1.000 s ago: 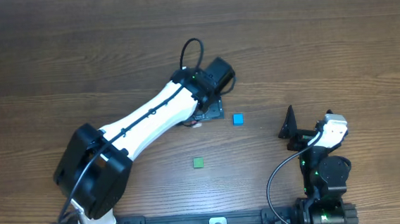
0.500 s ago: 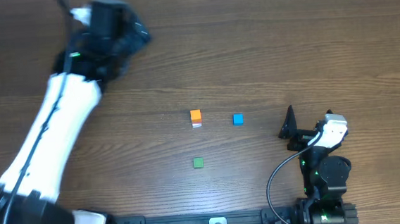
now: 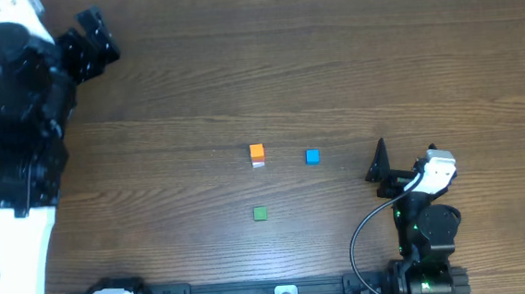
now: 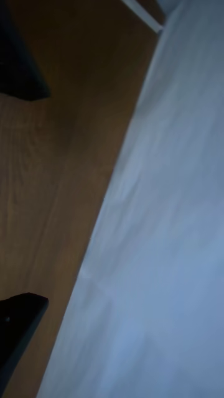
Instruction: Stack Cubes
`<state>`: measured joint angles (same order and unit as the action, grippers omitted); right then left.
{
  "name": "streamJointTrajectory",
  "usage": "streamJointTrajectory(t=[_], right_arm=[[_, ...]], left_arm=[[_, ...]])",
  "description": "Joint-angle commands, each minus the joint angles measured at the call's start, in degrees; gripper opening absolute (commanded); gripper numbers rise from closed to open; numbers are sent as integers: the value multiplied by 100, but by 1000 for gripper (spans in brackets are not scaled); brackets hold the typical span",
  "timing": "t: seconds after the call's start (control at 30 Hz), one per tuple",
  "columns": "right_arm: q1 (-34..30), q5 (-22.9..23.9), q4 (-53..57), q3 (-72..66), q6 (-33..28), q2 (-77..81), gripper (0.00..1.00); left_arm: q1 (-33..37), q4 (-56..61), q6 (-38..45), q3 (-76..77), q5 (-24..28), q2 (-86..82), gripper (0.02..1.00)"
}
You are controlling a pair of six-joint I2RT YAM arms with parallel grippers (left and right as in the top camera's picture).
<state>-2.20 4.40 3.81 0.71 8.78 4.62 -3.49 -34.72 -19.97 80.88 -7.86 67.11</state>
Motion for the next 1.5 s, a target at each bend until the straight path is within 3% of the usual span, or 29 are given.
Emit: streamJointTrajectory(t=[0.03, 0.33, 0.8, 1.03, 1.33, 1.5], right_arm=[[0, -31, 9, -39, -4, -17, 993], [0, -31, 9, -39, -4, -15, 993], [0, -31, 9, -39, -4, -15, 993], [0, -31, 9, -39, -4, -17, 991], [0, -31, 7, -39, -4, -15, 991], [0, -31, 9, -39, -4, -15, 993]], left_arm=[[350, 343, 332, -767, 761, -702, 998], [811, 2603, 330, -3661, 1744, -2791, 1000], [815, 2953, 326, -6535, 1676, -5654, 1000], [811, 3958, 306, -7407, 1508, -6196, 1000], [496, 4122, 352, -7941, 1545, -6673, 1000], [205, 4030, 931, -8056, 1742, -6695, 1000]])
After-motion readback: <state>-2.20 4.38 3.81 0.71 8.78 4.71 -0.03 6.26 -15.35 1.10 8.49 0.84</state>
